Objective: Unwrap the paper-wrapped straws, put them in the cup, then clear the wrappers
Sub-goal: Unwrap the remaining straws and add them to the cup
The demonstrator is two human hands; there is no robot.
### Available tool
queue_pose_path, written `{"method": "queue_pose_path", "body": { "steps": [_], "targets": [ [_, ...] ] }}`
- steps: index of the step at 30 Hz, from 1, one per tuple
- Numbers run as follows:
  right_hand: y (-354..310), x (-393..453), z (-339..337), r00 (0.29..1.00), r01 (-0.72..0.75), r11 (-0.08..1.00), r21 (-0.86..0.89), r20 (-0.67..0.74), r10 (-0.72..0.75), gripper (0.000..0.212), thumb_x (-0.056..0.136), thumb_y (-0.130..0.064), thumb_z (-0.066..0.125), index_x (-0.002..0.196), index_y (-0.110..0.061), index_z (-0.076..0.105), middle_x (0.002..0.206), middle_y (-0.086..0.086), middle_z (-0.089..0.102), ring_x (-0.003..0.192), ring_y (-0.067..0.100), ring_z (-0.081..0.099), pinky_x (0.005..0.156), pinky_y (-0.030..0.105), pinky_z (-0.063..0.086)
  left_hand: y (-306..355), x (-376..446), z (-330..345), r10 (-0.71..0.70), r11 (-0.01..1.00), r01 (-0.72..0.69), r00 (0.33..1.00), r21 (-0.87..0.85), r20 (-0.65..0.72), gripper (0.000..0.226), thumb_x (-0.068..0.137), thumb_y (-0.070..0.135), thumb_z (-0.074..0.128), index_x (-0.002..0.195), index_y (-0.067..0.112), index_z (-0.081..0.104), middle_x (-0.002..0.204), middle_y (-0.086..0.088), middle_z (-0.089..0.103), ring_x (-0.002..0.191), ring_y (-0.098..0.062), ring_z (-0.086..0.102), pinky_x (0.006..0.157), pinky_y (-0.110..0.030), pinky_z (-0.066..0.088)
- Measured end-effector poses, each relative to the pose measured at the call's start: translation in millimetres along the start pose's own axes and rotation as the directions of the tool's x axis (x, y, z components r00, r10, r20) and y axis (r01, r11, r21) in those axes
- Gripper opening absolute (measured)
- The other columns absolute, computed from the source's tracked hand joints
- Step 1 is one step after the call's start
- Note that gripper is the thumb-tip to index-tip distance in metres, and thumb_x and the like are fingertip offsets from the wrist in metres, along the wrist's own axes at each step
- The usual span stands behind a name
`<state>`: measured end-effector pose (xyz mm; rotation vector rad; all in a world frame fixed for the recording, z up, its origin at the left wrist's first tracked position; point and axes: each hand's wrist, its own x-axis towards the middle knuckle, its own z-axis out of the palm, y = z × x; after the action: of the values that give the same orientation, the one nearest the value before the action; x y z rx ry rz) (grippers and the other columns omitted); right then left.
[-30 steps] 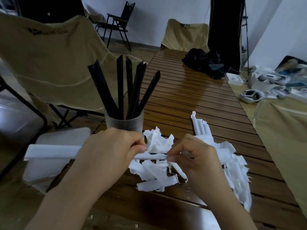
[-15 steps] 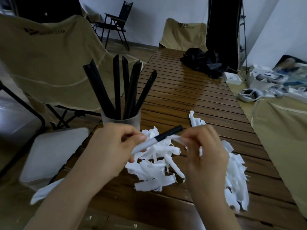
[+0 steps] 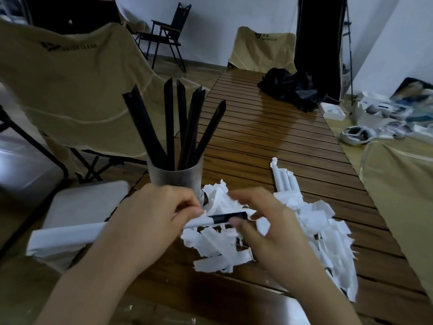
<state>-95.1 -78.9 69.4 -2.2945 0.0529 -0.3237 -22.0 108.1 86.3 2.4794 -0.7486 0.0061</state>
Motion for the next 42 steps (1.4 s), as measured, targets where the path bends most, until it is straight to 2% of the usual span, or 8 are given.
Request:
{"method": "queue_pose_path", "body": {
  "steps": [4,9,16,21,31,36,40,42],
  "targets": [
    [4.0,1.4,10.5,0.989,0.133,0.989,-0.073,0.069,-0.128,0.020,0.082,-0.016,0.070,0.096,-0.029,0.071,0.094,-0.017,0.068,0.084,0.000,0.061,0.076,0.024,0.053,6.0,0.5,7.4,0.082,0.996,-0.083,0.996,0.017,0.018,0.017,0.088,0.052,0.052,0.092,0.042,0.065,0.077,0.022,0.064,0.074,0.005,0.061,0.063,-0.013,0.044],
    [18.4,1.8,-7.2,0.990,0.033,0.998,-0.057,-0.135,-0.041,0.028,0.075,0.002,0.072,0.082,-0.025,0.071,0.081,-0.021,0.065,0.085,-0.001,0.060,0.074,0.008,0.045,0.2,-0.8,-1.8,0.062,0.998,-0.062,0.998,0.004,0.020,0.026,0.082,0.064,0.045,0.092,0.046,0.063,0.077,0.025,0.064,0.076,0.005,0.059,0.063,-0.018,0.044],
    [14.3,0.7,-3.9,0.993,0.080,0.993,-0.088,-0.082,-0.088,0.015,0.080,-0.016,0.074,0.077,-0.030,0.070,0.080,-0.018,0.066,0.080,0.005,0.061,0.071,0.025,0.052,2.8,-1.7,-4.7,0.070,0.996,-0.069,0.998,0.064,-0.006,0.019,0.080,0.058,0.052,0.084,0.047,0.067,0.071,0.032,0.061,0.085,0.011,0.054,0.057,-0.012,0.032],
    [11.8,3.8,1.7,0.987,0.125,0.987,-0.104,-0.086,-0.134,0.022,0.078,-0.004,0.072,0.072,-0.024,0.068,0.074,-0.017,0.062,0.079,0.007,0.057,0.065,0.017,0.045,7.5,-1.0,3.0,0.104,0.988,-0.100,0.994,0.117,-0.026,0.017,0.085,0.056,0.054,0.085,0.046,0.067,0.075,0.028,0.064,0.077,0.006,0.058,0.063,-0.017,0.046],
    [1.3,3.5,12.3,0.987,0.105,0.993,-0.057,-0.112,-0.111,0.021,0.080,-0.007,0.065,0.069,-0.024,0.063,0.070,-0.013,0.061,0.069,0.002,0.053,0.060,0.010,0.040,20.4,-1.5,17.1,0.158,0.985,-0.148,0.981,0.091,-0.112,0.020,0.090,0.052,0.052,0.086,0.041,0.068,0.075,0.022,0.066,0.072,0.000,0.060,0.062,-0.017,0.045],
    [-2.9,1.4,13.6,0.987,-0.121,0.986,0.117,-0.087,0.132,0.038,0.083,0.004,0.063,0.062,-0.027,0.058,0.060,-0.013,0.056,0.059,0.002,0.051,0.053,0.012,0.037,19.4,2.7,16.5,0.334,0.931,-0.307,0.934,0.196,-0.123,0.018,0.084,0.042,0.058,0.071,0.035,0.070,0.060,0.020,0.061,0.054,0.000,0.054,0.048,-0.012,0.039],
    [-1.5,2.0,12.0,0.960,-0.263,0.942,0.209,-0.035,0.276,0.031,0.084,0.003,0.060,0.063,-0.021,0.062,0.061,-0.008,0.058,0.060,0.006,0.052,0.054,0.015,0.039,23.6,4.4,23.8,0.481,0.864,-0.458,0.874,0.208,-0.073,0.027,0.047,0.023,0.095,0.059,0.025,0.070,0.051,0.014,0.059,0.048,-0.003,0.051,0.068,0.006,0.026],
    [0.0,2.0,12.2,0.948,-0.299,0.918,0.260,-0.028,0.317,0.028,0.083,0.003,0.061,0.064,-0.018,0.063,0.063,-0.004,0.061,0.065,0.011,0.057,0.058,0.022,0.045,23.1,6.9,31.7,0.470,0.877,-0.446,0.874,0.178,-0.125,0.027,0.049,0.016,0.094,0.056,0.022,0.068,0.048,0.010,0.058,0.043,-0.003,0.051,0.063,-0.002,0.034]
  ]
}}
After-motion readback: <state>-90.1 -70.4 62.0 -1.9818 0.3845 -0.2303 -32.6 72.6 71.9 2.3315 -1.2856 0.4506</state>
